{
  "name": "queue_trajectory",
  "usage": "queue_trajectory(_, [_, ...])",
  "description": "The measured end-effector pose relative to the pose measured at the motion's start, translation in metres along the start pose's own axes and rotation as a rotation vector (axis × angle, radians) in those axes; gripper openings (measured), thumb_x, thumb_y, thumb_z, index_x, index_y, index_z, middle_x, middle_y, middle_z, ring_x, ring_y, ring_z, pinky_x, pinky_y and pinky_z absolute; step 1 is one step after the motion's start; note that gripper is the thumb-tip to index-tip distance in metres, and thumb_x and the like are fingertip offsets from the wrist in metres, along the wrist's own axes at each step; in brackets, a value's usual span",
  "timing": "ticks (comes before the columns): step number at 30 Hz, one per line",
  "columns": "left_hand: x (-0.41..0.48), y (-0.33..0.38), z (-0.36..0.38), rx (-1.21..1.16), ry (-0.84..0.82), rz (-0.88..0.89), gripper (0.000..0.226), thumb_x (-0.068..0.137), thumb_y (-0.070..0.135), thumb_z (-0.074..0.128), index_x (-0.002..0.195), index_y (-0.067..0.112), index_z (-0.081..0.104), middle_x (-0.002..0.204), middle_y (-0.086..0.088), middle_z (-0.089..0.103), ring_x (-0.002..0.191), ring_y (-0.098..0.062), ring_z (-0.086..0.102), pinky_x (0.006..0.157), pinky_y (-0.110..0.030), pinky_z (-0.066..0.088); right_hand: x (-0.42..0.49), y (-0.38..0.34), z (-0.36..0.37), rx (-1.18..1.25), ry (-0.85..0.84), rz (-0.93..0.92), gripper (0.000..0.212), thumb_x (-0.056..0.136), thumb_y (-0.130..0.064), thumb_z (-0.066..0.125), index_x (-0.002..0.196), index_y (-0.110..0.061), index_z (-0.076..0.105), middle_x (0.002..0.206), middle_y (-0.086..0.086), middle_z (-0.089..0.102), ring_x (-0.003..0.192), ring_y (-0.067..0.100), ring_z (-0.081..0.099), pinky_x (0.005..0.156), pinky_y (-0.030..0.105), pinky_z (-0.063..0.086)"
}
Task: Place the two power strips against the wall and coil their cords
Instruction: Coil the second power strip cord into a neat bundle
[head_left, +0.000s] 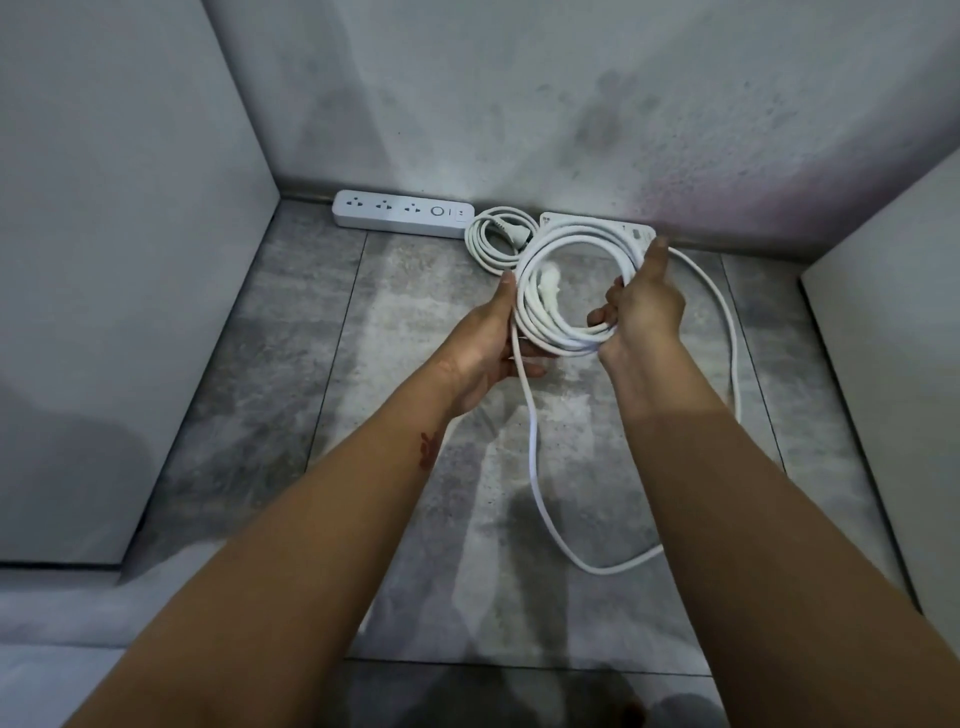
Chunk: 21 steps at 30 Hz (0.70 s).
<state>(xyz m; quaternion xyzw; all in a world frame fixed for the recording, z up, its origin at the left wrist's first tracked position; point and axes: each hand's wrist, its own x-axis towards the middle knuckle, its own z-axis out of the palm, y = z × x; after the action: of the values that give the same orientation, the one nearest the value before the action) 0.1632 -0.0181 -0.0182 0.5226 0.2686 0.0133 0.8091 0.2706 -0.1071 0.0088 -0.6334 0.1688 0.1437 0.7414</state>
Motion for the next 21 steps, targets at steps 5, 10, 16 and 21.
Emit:
queue_trajectory(5, [0.001, 0.003, 0.002, -0.056, 0.045, 0.011, 0.055, 0.105, 0.044, 0.025, 0.124, 0.006, 0.059, 0.098, -0.019, 0.074, 0.092, -0.029, 0.072, 0.085, -0.037, 0.057, -0.009, 0.02, 0.003, 0.105, 0.009, 0.033, 0.043, 0.101, -0.05, 0.039, 0.094, -0.009, 0.051, 0.053, 0.001, 0.036, 0.036, 0.014, 0.031, 0.043, 0.023, 0.037])
queue_trajectory(10, [0.001, 0.009, -0.003, -0.195, 0.124, 0.012, 0.037, 0.104, 0.037, 0.036, 0.102, 0.013, 0.064, 0.065, -0.004, 0.069, 0.061, -0.017, 0.066, 0.066, -0.029, 0.056, -0.014, 0.037, 0.001, -0.111, 0.011, -0.037, 0.04, 0.104, -0.043, 0.032, 0.113, -0.012, 0.055, 0.066, 0.003, 0.051, 0.054, 0.015, 0.048, 0.059, 0.028, 0.044])
queue_trajectory(16, [0.002, 0.021, -0.021, -0.181, 0.043, 0.041, 0.031, 0.105, 0.031, 0.039, 0.118, 0.015, 0.063, 0.078, 0.002, 0.07, 0.06, -0.011, 0.063, 0.066, -0.03, 0.056, -0.014, 0.039, -0.01, -0.432, -0.083, -0.084, 0.056, 0.095, -0.057, 0.032, 0.115, -0.015, 0.064, 0.11, 0.009, 0.07, 0.1, 0.026, 0.066, 0.092, 0.04, 0.051])
queue_trajectory(21, [-0.003, 0.024, -0.031, -0.087, -0.133, 0.003, 0.034, 0.105, 0.029, 0.038, 0.128, 0.014, 0.057, 0.088, -0.002, 0.071, 0.064, -0.013, 0.065, 0.072, -0.034, 0.059, -0.015, 0.007, -0.007, -0.494, -0.324, -0.048, 0.056, 0.096, -0.063, 0.035, 0.11, -0.02, 0.068, 0.089, 0.005, 0.073, 0.068, 0.023, 0.069, 0.068, 0.032, 0.054])
